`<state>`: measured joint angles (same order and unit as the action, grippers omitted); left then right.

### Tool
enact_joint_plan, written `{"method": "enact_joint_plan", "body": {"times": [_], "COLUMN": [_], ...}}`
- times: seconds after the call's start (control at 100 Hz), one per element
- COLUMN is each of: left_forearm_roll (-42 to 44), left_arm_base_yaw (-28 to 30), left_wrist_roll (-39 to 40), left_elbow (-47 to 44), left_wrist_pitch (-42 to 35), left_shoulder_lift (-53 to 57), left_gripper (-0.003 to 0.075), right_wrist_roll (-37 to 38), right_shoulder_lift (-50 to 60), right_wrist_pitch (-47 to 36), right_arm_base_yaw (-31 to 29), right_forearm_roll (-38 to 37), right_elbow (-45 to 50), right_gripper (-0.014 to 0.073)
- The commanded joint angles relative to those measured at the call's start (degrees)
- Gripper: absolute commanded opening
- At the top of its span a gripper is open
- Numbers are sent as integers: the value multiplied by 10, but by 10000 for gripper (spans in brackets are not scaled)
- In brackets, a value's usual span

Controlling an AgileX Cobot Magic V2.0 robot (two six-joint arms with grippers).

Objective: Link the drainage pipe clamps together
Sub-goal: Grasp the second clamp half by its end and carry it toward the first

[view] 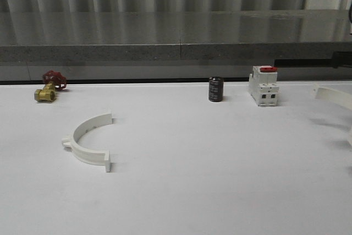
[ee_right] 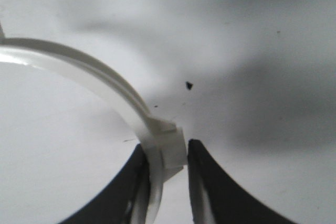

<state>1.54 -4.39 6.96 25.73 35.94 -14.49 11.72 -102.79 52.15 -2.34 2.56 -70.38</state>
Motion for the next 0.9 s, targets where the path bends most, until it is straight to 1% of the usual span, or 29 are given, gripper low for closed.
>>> {"method": "enact_joint_plan", "body": {"times": [0.0, 0.16, 0.3, 0.49, 0.59, 0.71, 0.89], "left_forearm_roll": [-5, -5, -5, -5, -5, -5, -5], "left_arm_base_yaw": [1, 1, 1, 1, 1, 1, 1], "left_wrist_roll": [0, 0, 0, 0, 0, 0, 0], "left_elbow": [15, 15, 15, 15, 15, 15, 15], "left_wrist_pitch": [-41, -41, -41, -41, -41, -41, -41], "left_shoulder_lift": [-5, -5, -5, -5, -5, -5, -5], "left_gripper": [-21, -21, -21, -21, -21, -21, -21], "right_wrist_roll": [21, 54, 92, 102, 123, 131, 159], "right_shoulder_lift": [30, 30, 30, 29, 15, -17, -78], "right_wrist_pitch": [32, 70, 72, 63, 58, 74, 103], "right_arm_base_yaw": [25, 93, 151, 216, 241, 265, 321], "right_forearm_roll": [5, 5, 5, 5, 5, 1, -41], "right_elbow": [-32, -63, -69, -69, -80, -125, -213], "right_gripper": [-14, -14, -14, -14, -14, -14, -14]}}
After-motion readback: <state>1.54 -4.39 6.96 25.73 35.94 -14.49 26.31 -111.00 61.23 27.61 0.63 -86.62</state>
